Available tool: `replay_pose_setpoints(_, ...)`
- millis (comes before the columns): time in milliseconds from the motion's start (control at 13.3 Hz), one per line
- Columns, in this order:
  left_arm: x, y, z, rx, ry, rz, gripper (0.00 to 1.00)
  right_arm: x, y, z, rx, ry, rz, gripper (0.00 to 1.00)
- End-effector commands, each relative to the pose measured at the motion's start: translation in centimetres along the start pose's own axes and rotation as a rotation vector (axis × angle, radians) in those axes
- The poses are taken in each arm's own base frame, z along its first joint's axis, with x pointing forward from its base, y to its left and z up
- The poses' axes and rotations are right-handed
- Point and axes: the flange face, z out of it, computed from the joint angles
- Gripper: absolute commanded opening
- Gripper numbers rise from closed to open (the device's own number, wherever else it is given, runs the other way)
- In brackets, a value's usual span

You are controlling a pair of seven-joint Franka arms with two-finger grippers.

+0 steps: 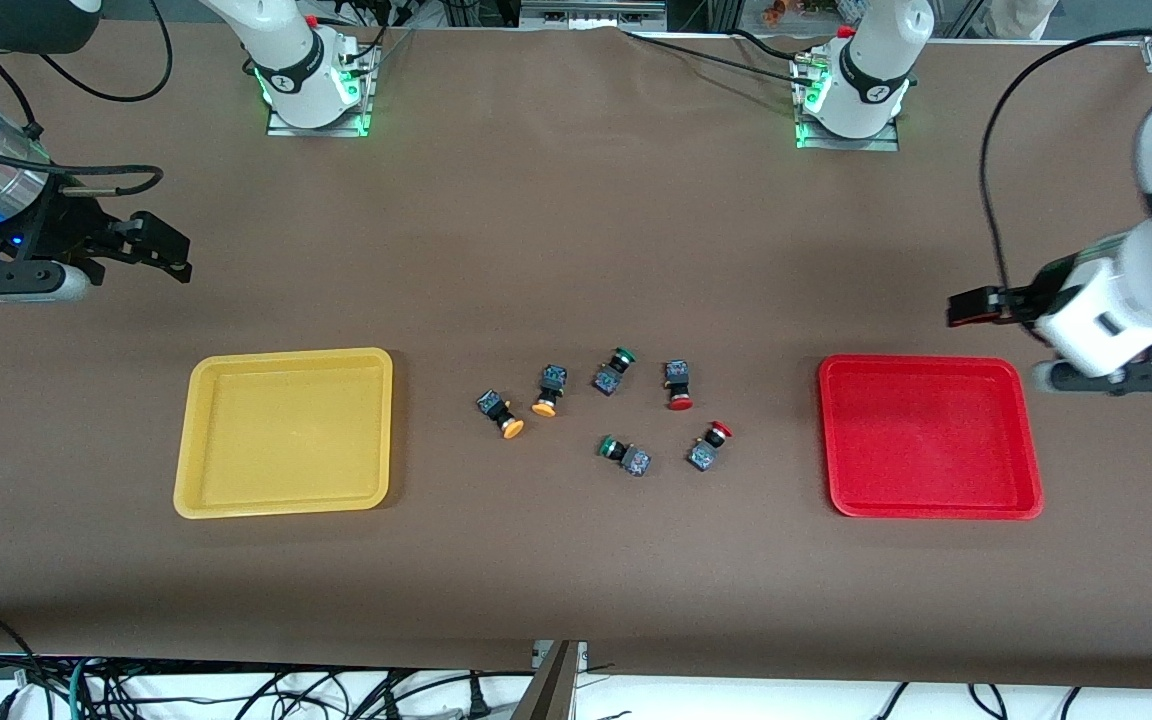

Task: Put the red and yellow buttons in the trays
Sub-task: 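Reach the left gripper down and grasp a red-capped button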

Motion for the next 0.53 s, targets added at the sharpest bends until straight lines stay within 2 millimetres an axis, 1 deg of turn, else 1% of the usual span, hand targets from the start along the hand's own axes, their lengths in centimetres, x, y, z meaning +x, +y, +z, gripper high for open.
replay_pose_setpoints(0,1.8,5.8,2.1,0.030,0.018,0.010,1.00,1.0,1.3,0.2,-0.014,0.029,0.002,1.00)
replay_pose_setpoints(151,3.9,10.0,5.9,-0.008,0.027,-0.018,1.00,1.0,1.3,0.3,-0.015,0.026,0.007,1.00)
replay_pose_setpoints(226,5.1,11.6,7.8,-0.024,0.050,-0.016,1.00,1.0,1.2,0.2,-0.015,0.023,0.007,1.00)
replay_pose_setpoints(376,6.8,15.1,12.0,-0.029,0.081,0.019,1.00,0.9,1.2,0.5,-0.016,0.012,0.017,1.00)
replay_pose_setpoints(452,7.6,16.3,14.1,-0.042,0.082,0.027,1.00,0.9,1.0,0.3,-0.013,0.019,0.014,1.00)
